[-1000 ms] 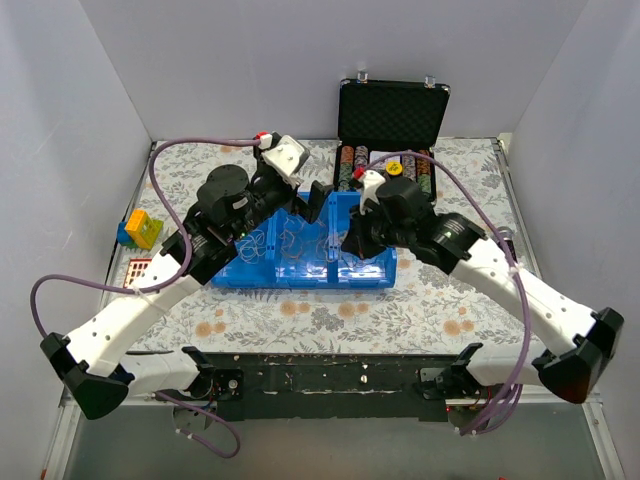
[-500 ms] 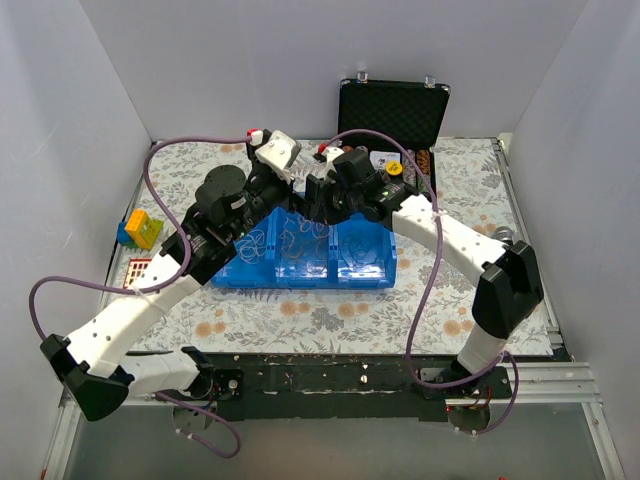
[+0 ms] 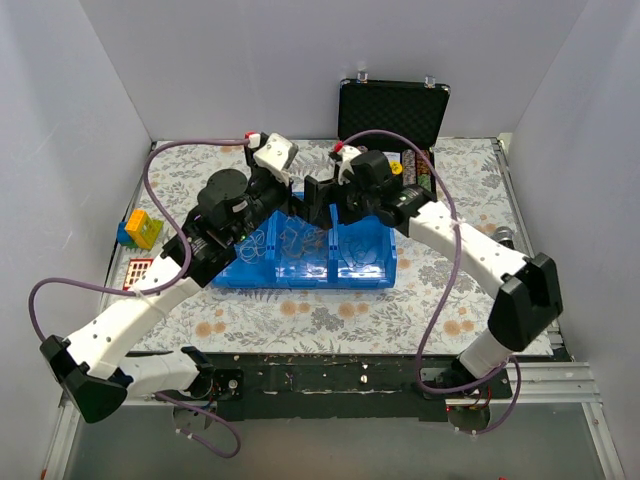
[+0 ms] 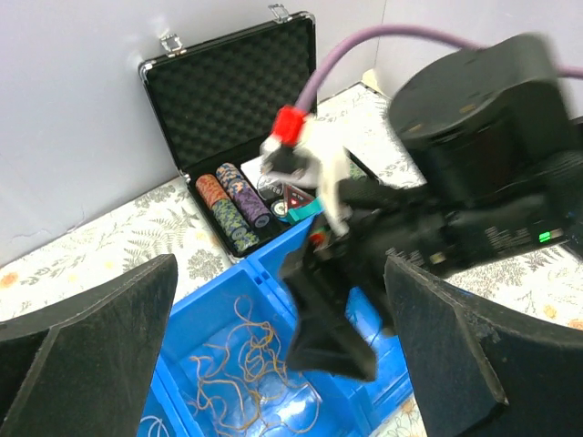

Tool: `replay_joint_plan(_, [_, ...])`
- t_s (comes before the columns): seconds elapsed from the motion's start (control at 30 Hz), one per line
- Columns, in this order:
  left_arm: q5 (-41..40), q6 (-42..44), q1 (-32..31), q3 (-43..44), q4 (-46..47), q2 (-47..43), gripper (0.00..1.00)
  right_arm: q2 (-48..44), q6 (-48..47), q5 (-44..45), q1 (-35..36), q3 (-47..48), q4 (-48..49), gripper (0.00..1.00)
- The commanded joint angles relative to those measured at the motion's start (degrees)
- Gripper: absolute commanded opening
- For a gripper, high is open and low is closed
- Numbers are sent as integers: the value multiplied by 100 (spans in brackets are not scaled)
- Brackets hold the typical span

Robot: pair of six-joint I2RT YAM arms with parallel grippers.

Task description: Untangle the cables

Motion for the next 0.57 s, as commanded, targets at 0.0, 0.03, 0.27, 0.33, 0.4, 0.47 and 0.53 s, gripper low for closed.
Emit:
replay_joint_plan(0.0, [-85,-147,40,72,-361,-324,98,-943,45,-99,-299,-604,404,89])
replay_joint_plan(0.03, [-76,-164,40,81,-475,-403,98,-1110,72,-160,-361,-823,465,89])
replay_joint_plan(0.27, [-191,-24,31,-473,-230,-992,98,-2288,107,-55,-669,-1949,571,89])
replay_joint_plan(0.33, [-234,-33,31,-447,-195,-1028,98,-2578,99,32,-713,-2169,589,90])
replay_joint_plan(0.4, [-496,-85,31,-377,-142,-906,98,-2833,98,129,-757,-2371,607,90])
replay_joint_plan(0.47, [-1092,-295,31,-193,-212,-643,98,-3053,72,234,-775,-2494,624,90])
replay_joint_plan(0.53, [-1612,-463,31,-95,-266,-501,98,-3255,72,401,-783,-2583,633,91])
